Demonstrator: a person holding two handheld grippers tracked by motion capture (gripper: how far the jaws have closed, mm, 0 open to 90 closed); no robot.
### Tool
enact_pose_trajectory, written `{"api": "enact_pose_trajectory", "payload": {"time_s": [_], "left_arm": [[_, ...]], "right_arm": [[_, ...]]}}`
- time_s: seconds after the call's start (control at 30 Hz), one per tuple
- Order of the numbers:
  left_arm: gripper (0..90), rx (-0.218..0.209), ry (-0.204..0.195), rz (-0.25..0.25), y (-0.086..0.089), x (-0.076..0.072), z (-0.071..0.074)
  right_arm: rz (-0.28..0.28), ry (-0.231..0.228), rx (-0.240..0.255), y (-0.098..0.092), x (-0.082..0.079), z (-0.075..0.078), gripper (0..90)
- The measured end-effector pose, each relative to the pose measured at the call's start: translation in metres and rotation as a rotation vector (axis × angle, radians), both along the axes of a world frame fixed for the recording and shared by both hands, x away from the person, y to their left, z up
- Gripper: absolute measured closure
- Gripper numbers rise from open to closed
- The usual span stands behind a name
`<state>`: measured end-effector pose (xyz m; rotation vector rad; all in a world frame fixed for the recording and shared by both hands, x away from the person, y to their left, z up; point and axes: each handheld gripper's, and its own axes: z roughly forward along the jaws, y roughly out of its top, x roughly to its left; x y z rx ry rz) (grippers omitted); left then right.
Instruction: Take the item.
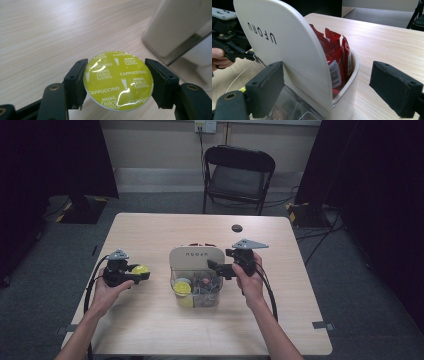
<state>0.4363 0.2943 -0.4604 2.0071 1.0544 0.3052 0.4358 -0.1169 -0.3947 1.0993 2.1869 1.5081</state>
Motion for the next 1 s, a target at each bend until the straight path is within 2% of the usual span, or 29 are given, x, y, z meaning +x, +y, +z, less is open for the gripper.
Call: {"api": "enact_pose_trajectory", "payload": {"time_s": [0.23, 0.4, 0.57, 0.77, 0.93, 1.0], "left_arm": [[37.9, 0.021, 0.037, 0.025, 0.002, 0.008, -0.013], [37.9, 0.050, 0.053, 0.009, 0.001, 0.011, -0.022], [37.8, 0.030, 0.060, 0.030, 0.002, 0.012, -0.026], [37.3, 0.024, 0.058, 0.032, 0.002, 0.013, -0.027], [28.0, 0.003, 0.058, 0.041, 0.003, 0.012, -0.027], [20.4, 0.008, 0.059, 0.051, 0.003, 0.012, -0.028]], "right_arm": [[0.000, 0.000, -0.002, 0.001, 0.000, 0.000, 11.6], [0.000, 0.002, -0.003, 0.001, 0.000, 0.000, 11.6], [0.003, 0.003, 0.002, 0.001, 0.000, 0.000, 11.6], [0.002, -0.001, -0.003, 0.002, 0.000, 0.000, 11.6], [0.005, 0.003, 0.001, 0.002, 0.001, 0.000, 11.5], [0.004, 0.001, -0.003, 0.002, 0.000, 0.000, 11.5]]}}
